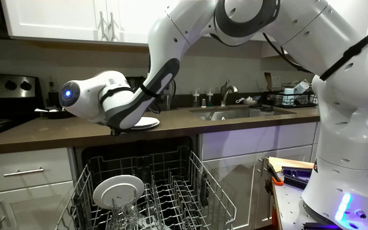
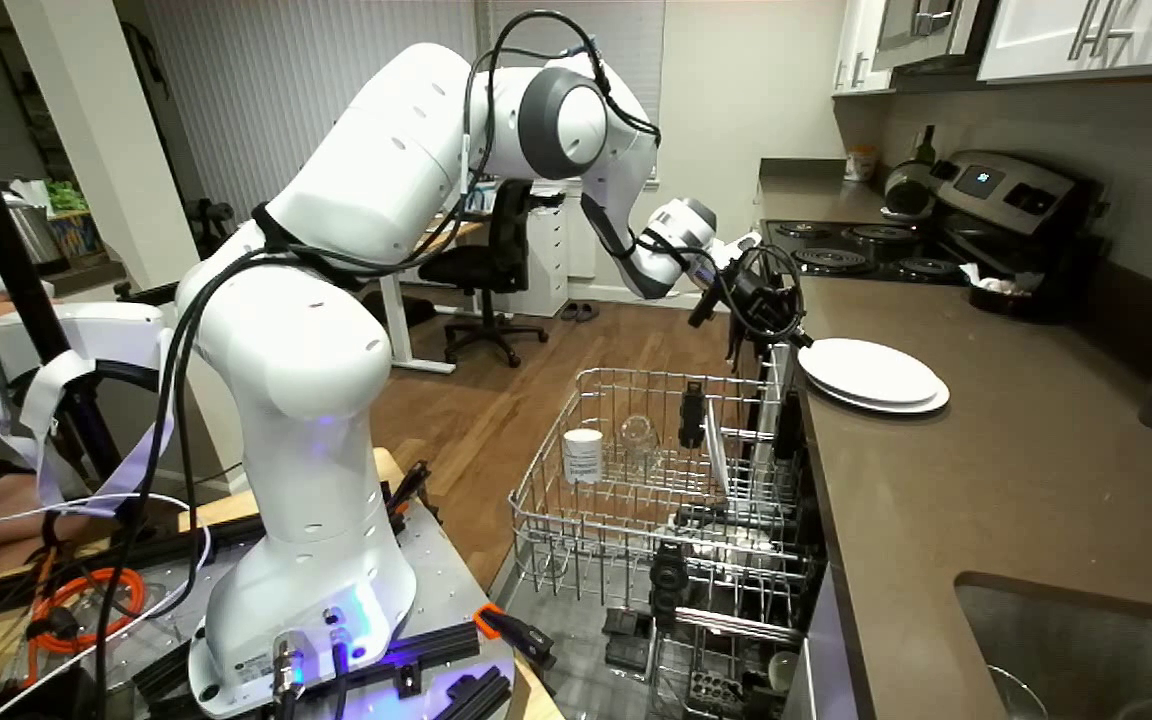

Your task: Pick up the white plate from the countertop and put it in the dishwasher

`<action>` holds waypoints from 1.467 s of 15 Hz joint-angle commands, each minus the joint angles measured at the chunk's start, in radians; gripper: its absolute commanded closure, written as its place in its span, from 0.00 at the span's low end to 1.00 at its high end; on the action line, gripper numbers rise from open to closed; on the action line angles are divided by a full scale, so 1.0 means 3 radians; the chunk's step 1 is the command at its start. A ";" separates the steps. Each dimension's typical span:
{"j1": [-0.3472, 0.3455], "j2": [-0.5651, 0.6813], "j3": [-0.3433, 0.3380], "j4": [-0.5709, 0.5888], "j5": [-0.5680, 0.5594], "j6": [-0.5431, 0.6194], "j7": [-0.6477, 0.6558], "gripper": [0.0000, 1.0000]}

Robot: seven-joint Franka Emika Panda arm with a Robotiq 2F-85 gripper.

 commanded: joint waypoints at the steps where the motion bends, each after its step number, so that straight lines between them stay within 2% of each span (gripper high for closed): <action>1: 0.0031 -0.0084 -0.0009 -0.0060 -0.0084 0.0042 0.0075 0.93; 12: 0.0054 -0.0049 0.0029 -0.0047 -0.0064 0.0045 0.0062 0.93; 13: 0.0054 -0.0044 0.0027 -0.0041 -0.0063 0.0039 0.0063 0.90; 14: 0.0049 -0.0043 0.0028 -0.0039 -0.0058 0.0042 0.0059 0.66; 16: 0.0050 -0.0039 0.0030 -0.0039 -0.0057 0.0040 0.0063 0.64; 22: 0.0040 -0.0028 0.0016 -0.0019 -0.0069 0.0046 0.0057 0.27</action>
